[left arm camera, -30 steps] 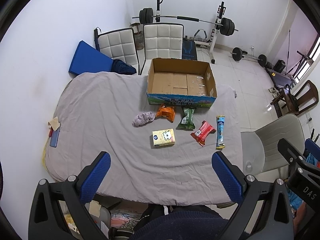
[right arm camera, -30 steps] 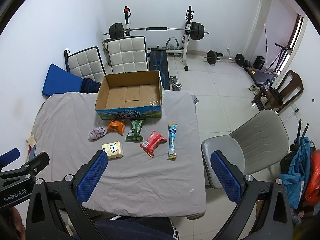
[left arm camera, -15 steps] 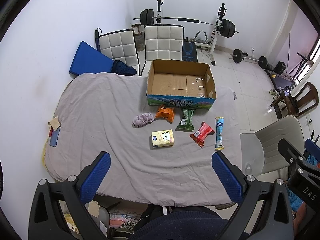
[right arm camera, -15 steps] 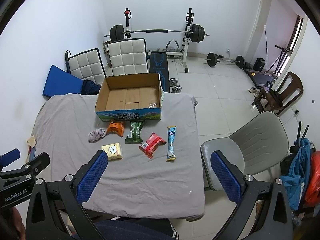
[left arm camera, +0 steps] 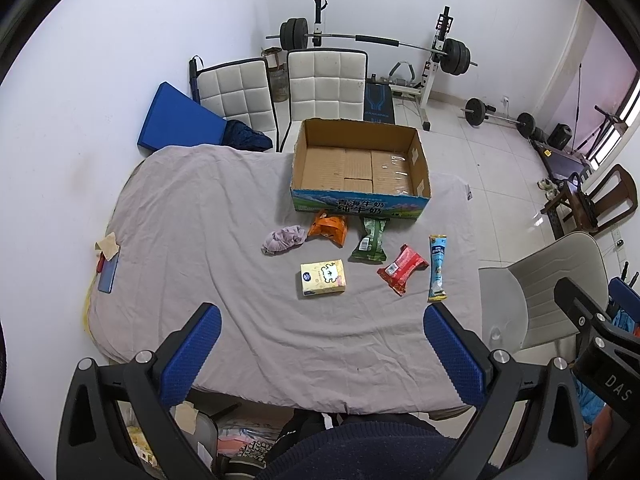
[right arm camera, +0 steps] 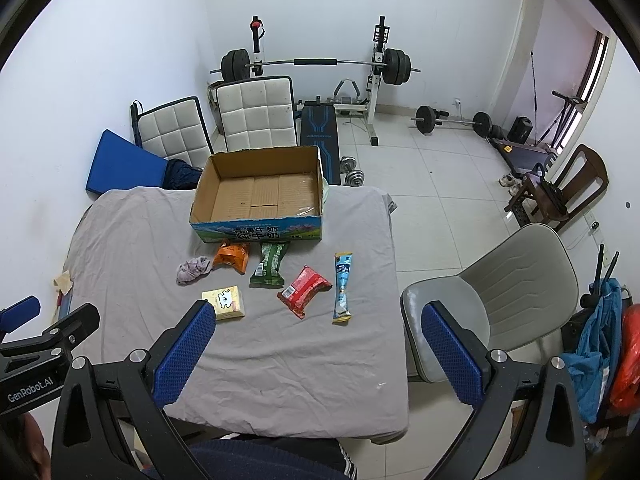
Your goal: Organize soft objects
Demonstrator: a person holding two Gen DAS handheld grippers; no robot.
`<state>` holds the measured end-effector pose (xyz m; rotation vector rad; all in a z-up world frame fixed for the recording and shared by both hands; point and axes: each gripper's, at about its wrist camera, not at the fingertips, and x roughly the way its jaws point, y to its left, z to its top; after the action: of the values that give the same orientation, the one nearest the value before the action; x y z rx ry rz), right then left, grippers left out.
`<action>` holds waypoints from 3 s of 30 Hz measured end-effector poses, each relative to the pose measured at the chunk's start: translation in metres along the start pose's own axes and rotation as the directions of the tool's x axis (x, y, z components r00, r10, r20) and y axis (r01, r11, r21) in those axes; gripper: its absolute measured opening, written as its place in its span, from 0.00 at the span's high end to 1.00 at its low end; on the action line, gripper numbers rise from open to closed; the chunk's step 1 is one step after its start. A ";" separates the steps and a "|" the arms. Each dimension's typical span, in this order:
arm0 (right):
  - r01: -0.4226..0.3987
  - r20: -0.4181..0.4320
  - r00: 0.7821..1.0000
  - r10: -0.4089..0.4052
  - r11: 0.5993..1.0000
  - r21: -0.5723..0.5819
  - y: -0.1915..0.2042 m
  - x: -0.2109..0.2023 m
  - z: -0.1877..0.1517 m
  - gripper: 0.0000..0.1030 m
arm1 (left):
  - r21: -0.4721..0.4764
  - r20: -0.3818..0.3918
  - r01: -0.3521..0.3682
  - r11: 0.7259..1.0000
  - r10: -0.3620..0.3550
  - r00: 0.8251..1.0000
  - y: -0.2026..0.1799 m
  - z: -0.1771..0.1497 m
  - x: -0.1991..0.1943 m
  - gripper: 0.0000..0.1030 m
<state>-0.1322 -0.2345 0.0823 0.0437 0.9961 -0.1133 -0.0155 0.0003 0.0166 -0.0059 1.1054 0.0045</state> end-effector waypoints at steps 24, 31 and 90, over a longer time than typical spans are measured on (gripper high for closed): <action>-0.022 -0.030 0.999 0.021 1.000 -0.008 -0.006 0.031 0.008 0.00 | -0.046 -0.014 0.009 0.999 -0.009 1.000 0.004 0.006 0.023 0.00; -0.024 -0.137 0.990 0.029 0.999 0.043 -0.023 0.114 0.018 0.00 | -0.110 -0.080 0.002 0.994 -0.011 0.997 0.017 0.029 0.104 0.00; -0.071 -0.765 0.637 0.091 0.996 0.060 0.065 0.543 -0.067 0.51 | -0.217 -0.572 -0.054 0.975 -0.082 0.817 -0.019 -0.018 0.469 0.40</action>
<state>0.1116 -0.2045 -0.4110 0.1717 1.8635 -0.0152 0.1793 -0.0185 -0.4108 -0.2332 1.7163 0.1224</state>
